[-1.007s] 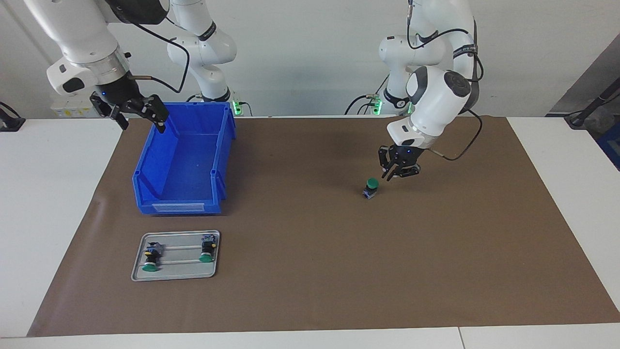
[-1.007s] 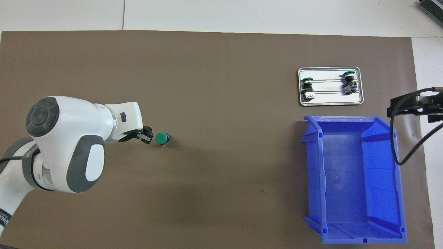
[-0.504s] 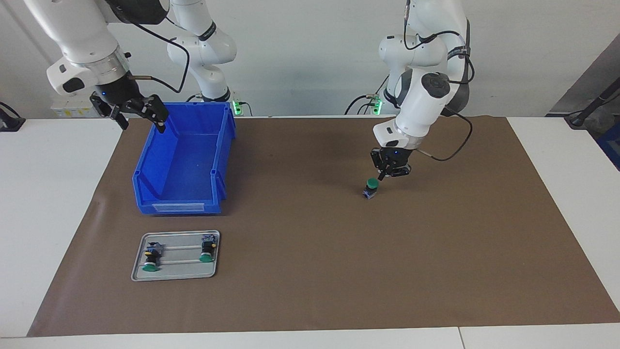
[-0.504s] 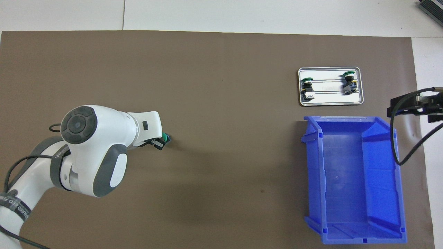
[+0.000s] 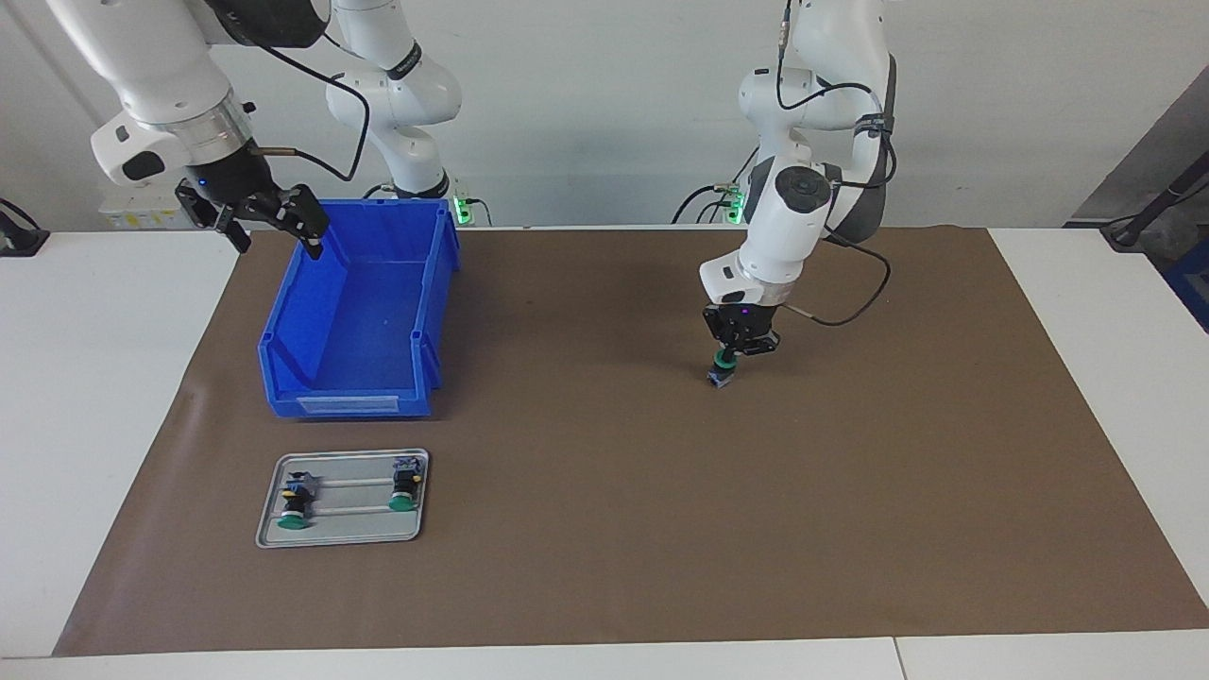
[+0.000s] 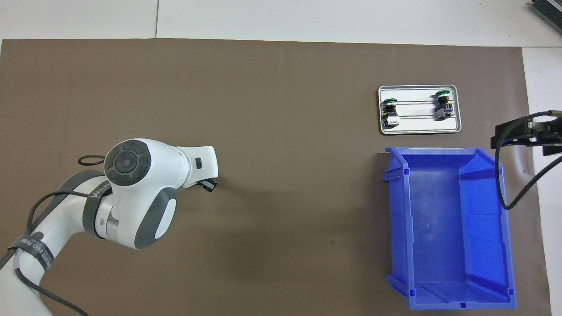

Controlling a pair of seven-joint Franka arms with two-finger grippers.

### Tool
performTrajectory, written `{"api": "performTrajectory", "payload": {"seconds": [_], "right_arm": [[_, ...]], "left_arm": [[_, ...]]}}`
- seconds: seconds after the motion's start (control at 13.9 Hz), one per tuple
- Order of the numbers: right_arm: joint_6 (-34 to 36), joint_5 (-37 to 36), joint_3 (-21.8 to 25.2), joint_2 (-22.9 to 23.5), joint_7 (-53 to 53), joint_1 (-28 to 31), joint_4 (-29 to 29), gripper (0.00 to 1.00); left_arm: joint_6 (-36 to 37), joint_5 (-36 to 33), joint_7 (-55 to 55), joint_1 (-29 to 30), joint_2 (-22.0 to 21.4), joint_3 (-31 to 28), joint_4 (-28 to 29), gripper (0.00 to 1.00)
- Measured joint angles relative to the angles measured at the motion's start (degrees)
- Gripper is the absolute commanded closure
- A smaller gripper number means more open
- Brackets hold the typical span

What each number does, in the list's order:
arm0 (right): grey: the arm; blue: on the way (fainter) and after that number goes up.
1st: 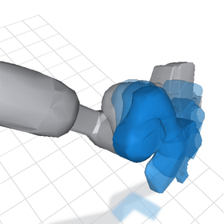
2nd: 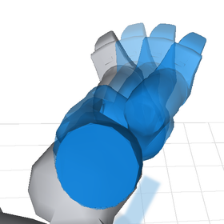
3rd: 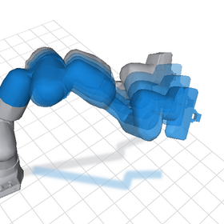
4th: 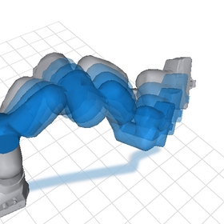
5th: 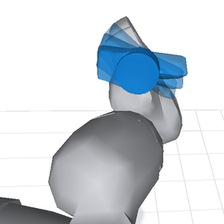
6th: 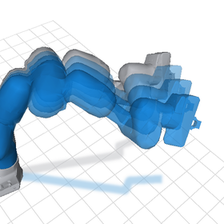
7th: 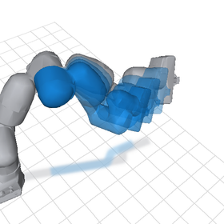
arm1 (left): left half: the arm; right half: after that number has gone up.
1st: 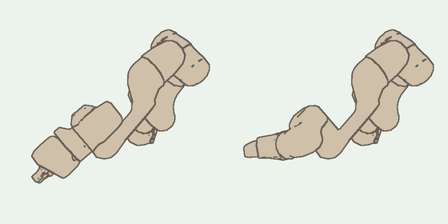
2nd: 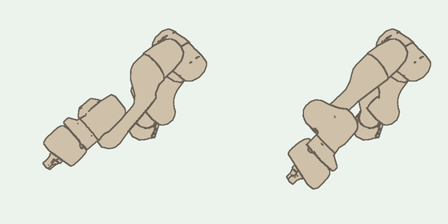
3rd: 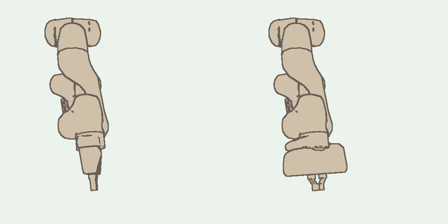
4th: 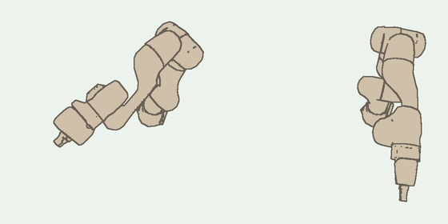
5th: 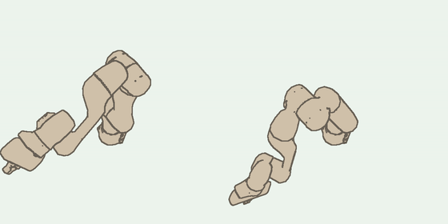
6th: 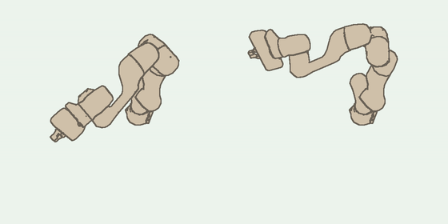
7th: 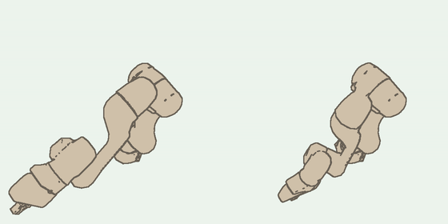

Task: Place and press button with both arms
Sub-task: 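Press down on the green cap with the left gripper, then retract the left gripper while the right gripper reaches the button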

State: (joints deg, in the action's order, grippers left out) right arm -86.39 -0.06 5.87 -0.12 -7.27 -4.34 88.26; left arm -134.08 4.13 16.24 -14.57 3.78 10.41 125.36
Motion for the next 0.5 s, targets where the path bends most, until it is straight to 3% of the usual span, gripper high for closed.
{"api": "performTrajectory", "payload": {"seconds": [0.22,0.5], "right_arm": [[0.0,0.0,0.0,0.0,0.0,0.0,0.0,0.00],[-0.3,0.0,0.0,0.0,0.0,-0.2,0.0,0.00]], "left_arm": [[2.0,-0.1,0.0,0.0,-0.1,0.0,-0.9,1.00],[12.4,-0.1,-0.1,0.0,-1.6,-1.1,-5.6,1.00]]}}
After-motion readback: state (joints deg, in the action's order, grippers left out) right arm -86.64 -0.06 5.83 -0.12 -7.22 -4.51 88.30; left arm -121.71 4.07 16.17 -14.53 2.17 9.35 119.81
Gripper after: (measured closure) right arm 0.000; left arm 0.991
